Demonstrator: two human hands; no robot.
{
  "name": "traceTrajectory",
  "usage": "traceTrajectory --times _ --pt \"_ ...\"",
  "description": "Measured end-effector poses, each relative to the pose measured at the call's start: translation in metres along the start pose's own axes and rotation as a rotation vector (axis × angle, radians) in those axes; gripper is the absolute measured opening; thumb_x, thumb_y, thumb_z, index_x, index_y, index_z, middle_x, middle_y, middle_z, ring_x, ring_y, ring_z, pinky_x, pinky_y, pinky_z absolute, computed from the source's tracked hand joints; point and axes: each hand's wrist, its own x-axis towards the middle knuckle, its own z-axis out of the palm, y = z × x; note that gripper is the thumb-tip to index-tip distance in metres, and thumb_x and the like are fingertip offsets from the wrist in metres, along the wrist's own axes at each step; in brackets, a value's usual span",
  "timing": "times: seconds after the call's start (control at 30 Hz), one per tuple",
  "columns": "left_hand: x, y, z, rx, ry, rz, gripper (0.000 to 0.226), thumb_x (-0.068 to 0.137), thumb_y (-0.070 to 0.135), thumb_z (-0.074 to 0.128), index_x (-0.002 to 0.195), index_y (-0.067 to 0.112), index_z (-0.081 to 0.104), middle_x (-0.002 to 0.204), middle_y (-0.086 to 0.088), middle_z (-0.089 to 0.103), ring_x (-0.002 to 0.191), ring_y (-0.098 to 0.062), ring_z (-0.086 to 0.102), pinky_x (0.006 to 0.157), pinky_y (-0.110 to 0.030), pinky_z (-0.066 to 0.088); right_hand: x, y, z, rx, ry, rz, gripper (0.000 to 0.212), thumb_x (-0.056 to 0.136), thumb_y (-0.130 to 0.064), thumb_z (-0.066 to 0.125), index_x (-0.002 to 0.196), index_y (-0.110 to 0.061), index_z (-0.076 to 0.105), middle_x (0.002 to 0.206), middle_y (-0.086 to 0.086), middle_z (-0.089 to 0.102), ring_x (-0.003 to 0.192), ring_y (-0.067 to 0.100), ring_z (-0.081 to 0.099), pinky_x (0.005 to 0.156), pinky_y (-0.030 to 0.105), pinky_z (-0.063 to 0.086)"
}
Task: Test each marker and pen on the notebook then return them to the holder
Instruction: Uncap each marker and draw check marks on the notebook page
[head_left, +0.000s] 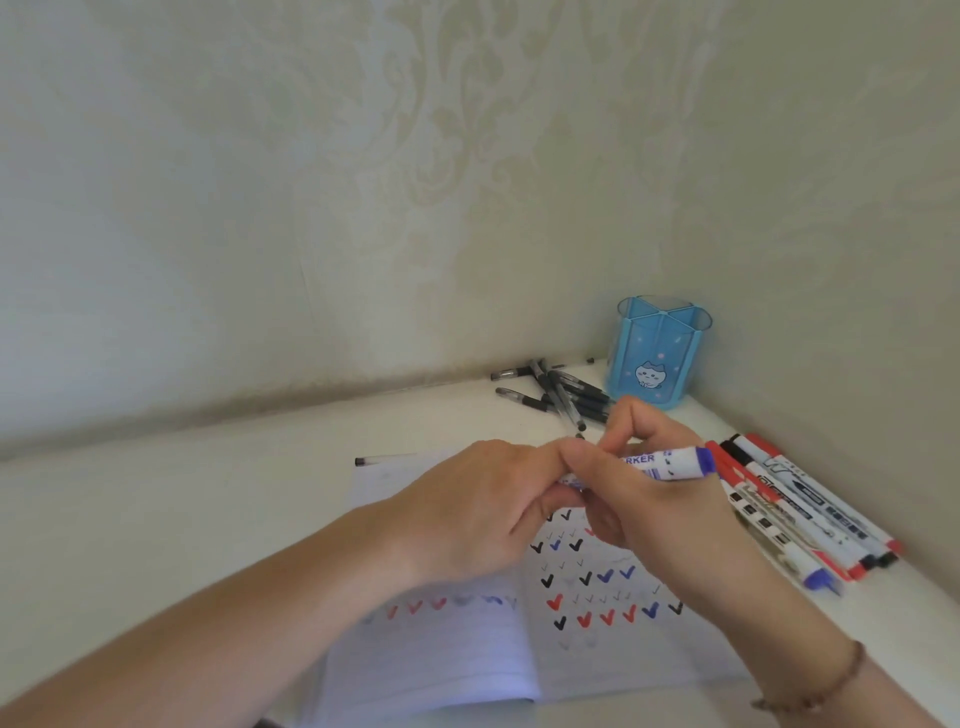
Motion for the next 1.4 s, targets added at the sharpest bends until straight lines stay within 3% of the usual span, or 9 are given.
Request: traceTrajectory --times 0.13,0.4,0.57,0.67,0.77,0.93,1.1,1.23,1.4 --pt "-0.009 -0.002 -0.007 -0.197 -0.079 0.006 0.008 0.101 0.028 0.046 0.105 0.032 0.053 0.045 0.012 0.033 0.039 -0.011 0.031 0.045 -0.014 0.022 -0.004 -0.006 -0.008 -0.081 -0.158 -0.093 0.035 0.079 -0.013 0.066 0.058 -0.022 0.040 0.042 0.004 0.042 0.035 0.014 0.032 0.042 0.020 0.029" --pt "-0.018 -0.009 -0.007 -0.479 0.018 -0.069 0.036 0.091 0.061 0.044 0.103 0.028 0.051 0.061 -0.003 0.044 0.053 -0.013 0.033 0.052 -0.024 0.029 -0.004 -0.011 -0.017 -0.111 -0.141 -0.159 0.015 0.071 -0.030 0.071 0.071 -0.019 0.061 0.043 0.000 0.053 0.034 0.015 0.036 0.039 0.021 0.028" --pt "-0.022 -0.032 0.009 -0.399 0.253 -0.214 0.032 0.094 0.006 0.031 0.118 0.021 0.046 0.082 0.005 0.050 0.065 -0.019 0.040 0.061 -0.036 0.038 0.001 -0.030 -0.037 0.066 -0.099 -0.156 0.026 0.071 -0.036 0.078 0.084 -0.013 0.076 0.058 0.019 0.065 0.049 0.035 0.062 0.041 0.023 0.041" --pt "-0.025 -0.040 0.015 -0.329 0.243 -0.212 0.030 0.098 0.007 0.044 0.120 0.029 0.048 0.093 0.011 0.058 0.079 -0.017 0.054 0.073 -0.029 0.047 -0.002 -0.027 -0.033 -0.215 0.016 -0.048 0.024 0.066 -0.035 0.077 0.057 -0.018 0.063 0.044 0.006 0.055 0.041 0.025 0.051 0.039 0.020 0.035" --pt "-0.026 -0.040 0.017 -0.328 0.190 -0.206 0.034 0.091 0.006 0.063 0.113 0.032 0.057 0.094 0.014 0.066 0.088 -0.006 0.061 0.079 -0.015 0.047 -0.021 -0.012 -0.031 -0.433 -0.017 0.076 0.023 0.078 -0.023 0.075 0.062 -0.020 0.059 0.041 0.003 0.052 0.036 0.017 0.043 0.038 0.019 0.033" --pt "-0.025 -0.044 0.023 -0.315 0.202 -0.178 0.028 0.085 0.015 0.072 0.104 0.035 0.065 0.094 0.016 0.069 0.086 -0.009 0.064 0.074 -0.031 0.051 -0.045 0.018 -0.035 -0.337 0.060 0.174 0.032 0.078 -0.003 0.075 0.055 -0.004 0.052 0.044 0.006 0.054 0.039 0.014 0.042 0.042 0.020 0.030" --pt "-0.026 -0.046 0.020 -0.430 0.279 -0.163 0.023 0.092 0.013 0.059 0.108 0.030 0.063 0.091 0.011 0.067 0.056 -0.014 0.060 0.059 -0.022 0.050 -0.044 0.026 -0.033 -0.406 0.138 0.158 0.042 0.078 0.002 0.068 0.053 0.001 0.035 0.040 -0.001 0.049 0.040 0.011 0.031 0.040 0.017 0.026" --pt "-0.027 -0.046 0.022 -0.393 0.267 -0.195 0.029 0.081 0.031 0.071 0.107 0.038 0.062 0.097 0.014 0.067 0.076 -0.022 0.068 0.075 -0.032 0.055 -0.045 0.028 -0.034 -0.500 0.099 0.115 0.041 0.077 0.000 0.070 0.054 0.001 0.036 0.051 0.015 0.034 0.048 0.017 0.029 0.045 0.025 0.023" --pt "-0.027 -0.047 0.023 -0.375 0.271 -0.190 0.031 0.077 0.026 0.079 0.102 0.037 0.064 0.097 0.014 0.069 0.088 -0.015 0.068 0.082 -0.033 0.053 -0.045 0.029 -0.034 -0.546 0.045 0.090 0.042 0.075 0.001 0.071 0.053 0.000 0.036 0.049 0.005 0.030 0.046 0.012 0.026 0.044 0.021 0.021"
